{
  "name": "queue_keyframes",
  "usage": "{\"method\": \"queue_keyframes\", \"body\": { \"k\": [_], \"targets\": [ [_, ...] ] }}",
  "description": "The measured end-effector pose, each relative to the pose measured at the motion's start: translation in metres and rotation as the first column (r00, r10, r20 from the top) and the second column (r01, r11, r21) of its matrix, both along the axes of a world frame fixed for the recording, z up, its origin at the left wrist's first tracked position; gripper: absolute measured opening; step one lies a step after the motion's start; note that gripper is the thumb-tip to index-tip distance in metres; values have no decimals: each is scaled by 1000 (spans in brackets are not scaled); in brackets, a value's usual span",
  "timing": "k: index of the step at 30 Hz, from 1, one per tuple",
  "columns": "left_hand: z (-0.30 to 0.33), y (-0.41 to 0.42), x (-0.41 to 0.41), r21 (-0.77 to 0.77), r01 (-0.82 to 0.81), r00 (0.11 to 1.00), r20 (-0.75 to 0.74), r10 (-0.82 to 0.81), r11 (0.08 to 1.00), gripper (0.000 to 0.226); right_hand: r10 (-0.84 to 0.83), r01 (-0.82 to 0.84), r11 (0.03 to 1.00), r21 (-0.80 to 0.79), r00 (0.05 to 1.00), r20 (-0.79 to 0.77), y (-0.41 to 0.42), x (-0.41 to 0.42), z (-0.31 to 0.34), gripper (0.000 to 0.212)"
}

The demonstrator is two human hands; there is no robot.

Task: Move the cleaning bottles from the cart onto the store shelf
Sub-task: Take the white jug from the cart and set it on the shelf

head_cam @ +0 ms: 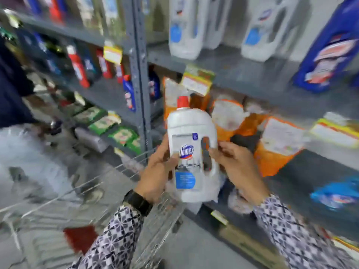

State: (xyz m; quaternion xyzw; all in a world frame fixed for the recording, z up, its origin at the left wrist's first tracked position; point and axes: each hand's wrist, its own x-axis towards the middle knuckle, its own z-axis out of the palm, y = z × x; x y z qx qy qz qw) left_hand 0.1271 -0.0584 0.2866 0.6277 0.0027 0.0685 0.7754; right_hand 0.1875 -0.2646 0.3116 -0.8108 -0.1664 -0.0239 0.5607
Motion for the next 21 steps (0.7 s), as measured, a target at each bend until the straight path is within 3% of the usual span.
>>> {"method": "queue_keyframes", "body": {
  "k": [3,8,14,21],
  "targets": [
    [63,-50,7,42,114,977,177,-120,993,59,-52,35,977,209,996,77,-60,-17,46,24],
    [117,-105,9,120,180,929,306,-209,976,67,-148,87,924,372,979,140,-120,-37,86,31],
    [165,-144,16,237,308,824,418,-382,922,66,-221,101,897,430,946,239,-167,-50,116,32],
    [167,-105,85,280,274,848,380,-368,920,66,-256,135,876,463,944,209,-124,16,116,33]
  ]
}}
